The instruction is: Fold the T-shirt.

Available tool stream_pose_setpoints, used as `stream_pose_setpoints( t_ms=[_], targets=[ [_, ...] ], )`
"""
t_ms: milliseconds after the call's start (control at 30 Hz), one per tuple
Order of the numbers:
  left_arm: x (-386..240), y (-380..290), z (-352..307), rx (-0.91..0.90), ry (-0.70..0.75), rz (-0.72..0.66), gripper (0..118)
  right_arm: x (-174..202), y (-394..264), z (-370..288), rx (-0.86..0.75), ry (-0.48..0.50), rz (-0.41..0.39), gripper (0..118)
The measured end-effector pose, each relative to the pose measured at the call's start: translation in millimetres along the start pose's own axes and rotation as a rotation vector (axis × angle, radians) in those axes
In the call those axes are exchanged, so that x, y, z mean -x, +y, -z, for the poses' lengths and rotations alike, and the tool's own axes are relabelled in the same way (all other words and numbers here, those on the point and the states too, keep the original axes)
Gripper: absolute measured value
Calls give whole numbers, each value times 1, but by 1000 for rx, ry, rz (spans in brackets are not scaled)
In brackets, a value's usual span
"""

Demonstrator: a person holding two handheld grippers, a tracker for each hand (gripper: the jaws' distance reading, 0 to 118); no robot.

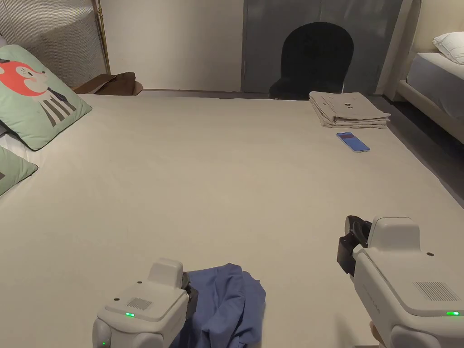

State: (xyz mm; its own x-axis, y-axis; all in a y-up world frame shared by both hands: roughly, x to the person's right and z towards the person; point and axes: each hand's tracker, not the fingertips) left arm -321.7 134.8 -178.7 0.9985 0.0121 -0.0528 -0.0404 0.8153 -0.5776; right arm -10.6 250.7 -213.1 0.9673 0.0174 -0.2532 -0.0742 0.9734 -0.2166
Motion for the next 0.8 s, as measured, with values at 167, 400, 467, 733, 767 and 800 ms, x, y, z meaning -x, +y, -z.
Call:
stream_pose_setpoints(
  t_ms=[167, 400, 467, 733, 767, 800],
  targets=[
    [-26, -17, 7, 56, -57, -12, 0, -5, -2, -1, 3, -4, 1, 0],
    [-75, -12, 25, 75, -128, 24, 0, -20, -6, -1, 14, -33, 7, 0],
    [-87, -14, 34, 88, -134, 30, 0, -24, -7, -1, 17, -42, 9, 0],
    [-111, -22, 54, 121, -116, 72, 0, -33, -7, -2, 17, -64, 18, 0],
    [-111, -21, 54, 123, -117, 75, 0, -33, -7, -2, 19, -64, 18, 0],
    [-110, -20, 53, 126, -118, 79, 0, -33, -7, -2, 20, -63, 18, 0]
  ],
)
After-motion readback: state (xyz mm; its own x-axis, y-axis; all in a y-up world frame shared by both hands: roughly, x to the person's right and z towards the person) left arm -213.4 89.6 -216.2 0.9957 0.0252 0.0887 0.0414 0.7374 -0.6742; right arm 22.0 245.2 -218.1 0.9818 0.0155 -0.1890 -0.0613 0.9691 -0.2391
